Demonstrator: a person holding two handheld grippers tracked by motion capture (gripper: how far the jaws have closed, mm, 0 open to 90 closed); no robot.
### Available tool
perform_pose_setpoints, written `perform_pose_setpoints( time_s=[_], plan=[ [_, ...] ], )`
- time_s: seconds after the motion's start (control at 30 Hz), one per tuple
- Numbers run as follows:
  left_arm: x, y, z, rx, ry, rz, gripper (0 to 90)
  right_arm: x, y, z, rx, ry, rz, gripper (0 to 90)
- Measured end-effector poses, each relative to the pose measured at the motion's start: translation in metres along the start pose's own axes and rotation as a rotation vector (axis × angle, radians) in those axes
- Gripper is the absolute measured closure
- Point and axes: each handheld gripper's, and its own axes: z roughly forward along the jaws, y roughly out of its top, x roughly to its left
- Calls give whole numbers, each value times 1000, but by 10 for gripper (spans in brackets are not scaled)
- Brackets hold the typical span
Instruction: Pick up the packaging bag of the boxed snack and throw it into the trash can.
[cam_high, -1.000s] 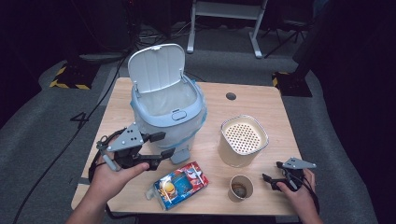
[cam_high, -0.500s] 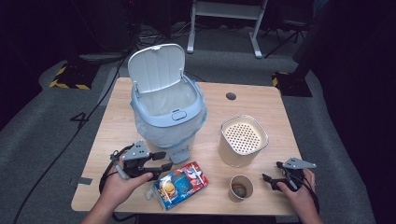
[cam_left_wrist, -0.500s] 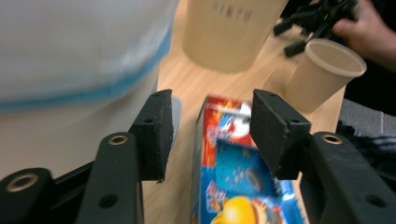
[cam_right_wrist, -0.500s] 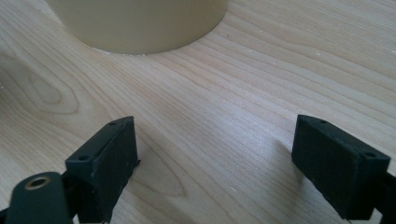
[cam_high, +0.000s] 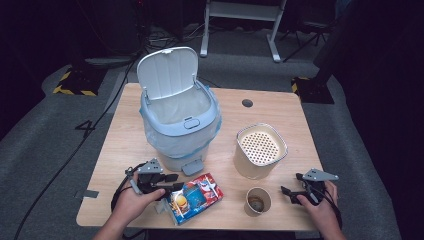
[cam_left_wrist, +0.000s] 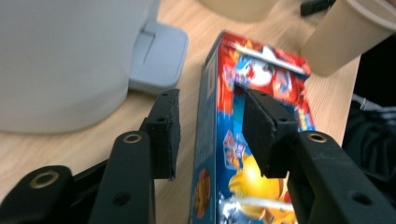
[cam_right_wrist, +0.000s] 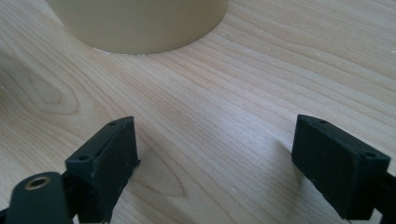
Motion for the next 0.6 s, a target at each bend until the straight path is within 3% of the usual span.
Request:
perform_pose_setpoints(
  time_s=[0.23,0.37,0.5,0.6],
  plan=[
    [2,-7,5,75,-20,-16,604,0,0,0,0,0,0,144],
    [3,-9,5,86,-27,-32,625,0,0,0,0,0,0,144],
    [3,-11,8,121,-49,-38,699,0,0,0,0,0,0,144],
    [2,-11,9,130,-26,-23,751,0,0,0,0,0,0,144]
  ],
)
